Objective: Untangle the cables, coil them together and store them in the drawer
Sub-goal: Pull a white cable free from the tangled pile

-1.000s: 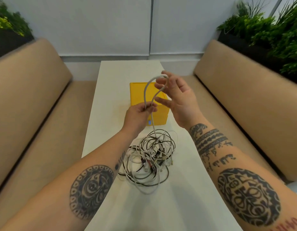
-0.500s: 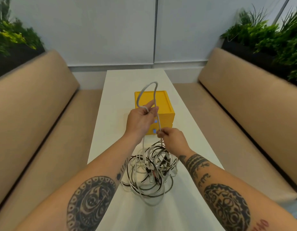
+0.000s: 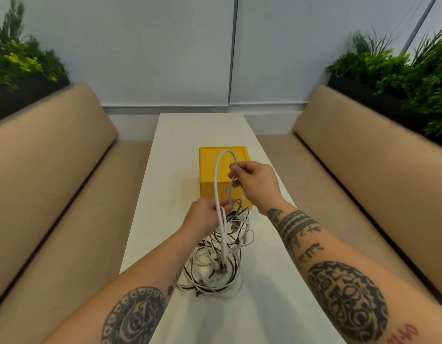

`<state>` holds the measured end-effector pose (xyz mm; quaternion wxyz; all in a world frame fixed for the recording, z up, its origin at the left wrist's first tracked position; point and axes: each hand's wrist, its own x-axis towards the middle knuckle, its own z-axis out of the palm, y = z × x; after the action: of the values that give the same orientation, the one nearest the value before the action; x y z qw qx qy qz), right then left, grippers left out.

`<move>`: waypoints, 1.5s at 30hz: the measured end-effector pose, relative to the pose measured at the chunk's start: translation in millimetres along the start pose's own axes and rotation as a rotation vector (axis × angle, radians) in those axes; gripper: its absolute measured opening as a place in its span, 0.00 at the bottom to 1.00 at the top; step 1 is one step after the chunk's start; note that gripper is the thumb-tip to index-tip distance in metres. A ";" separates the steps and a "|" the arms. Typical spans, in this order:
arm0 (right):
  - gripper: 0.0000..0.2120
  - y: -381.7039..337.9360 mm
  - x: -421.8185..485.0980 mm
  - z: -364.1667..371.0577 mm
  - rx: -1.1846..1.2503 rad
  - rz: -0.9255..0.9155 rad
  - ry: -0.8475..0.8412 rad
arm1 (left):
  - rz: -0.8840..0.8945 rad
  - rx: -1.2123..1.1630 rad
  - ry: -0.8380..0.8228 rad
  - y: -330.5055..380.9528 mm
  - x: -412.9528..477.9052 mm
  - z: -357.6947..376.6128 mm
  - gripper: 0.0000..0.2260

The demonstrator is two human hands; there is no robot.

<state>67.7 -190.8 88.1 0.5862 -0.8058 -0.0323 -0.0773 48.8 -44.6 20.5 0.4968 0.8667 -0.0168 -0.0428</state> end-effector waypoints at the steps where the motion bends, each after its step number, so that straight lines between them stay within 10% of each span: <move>1: 0.09 -1.1 1.3 -1.8 0.034 0.016 0.021 | -0.019 -0.019 0.006 0.3 0.1 0.2 0.10; 10: 0.06 -1.1 10.6 -7.7 0.115 0.058 0.082 | 0.054 -0.042 -0.089 -2.4 0.7 -2.3 0.07; 14: 0.27 10.5 1.2 -12.3 -0.163 0.087 -0.103 | -0.051 -0.249 0.008 0.8 0.6 -3.9 0.06; 18: 0.18 41.6 -33.9 -7.5 -0.490 0.000 -0.372 | -0.035 -0.254 0.076 4.0 0.9 -5.5 0.07; 25: 0.06 71.1 -58.6 -6.5 -0.437 0.039 -0.250 | -0.154 -0.451 0.088 -4.2 -2.9 -3.9 0.11; 45: 0.08 58.4 -46.4 2.3 -0.238 0.206 -0.374 | -0.184 -0.580 0.055 23.8 -12.6 -8.5 0.07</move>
<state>30.5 -205.0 25.0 0.4758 -0.8685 -0.0484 0.1300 37.4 -48.4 46.0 0.7177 0.6875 0.0881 -0.0672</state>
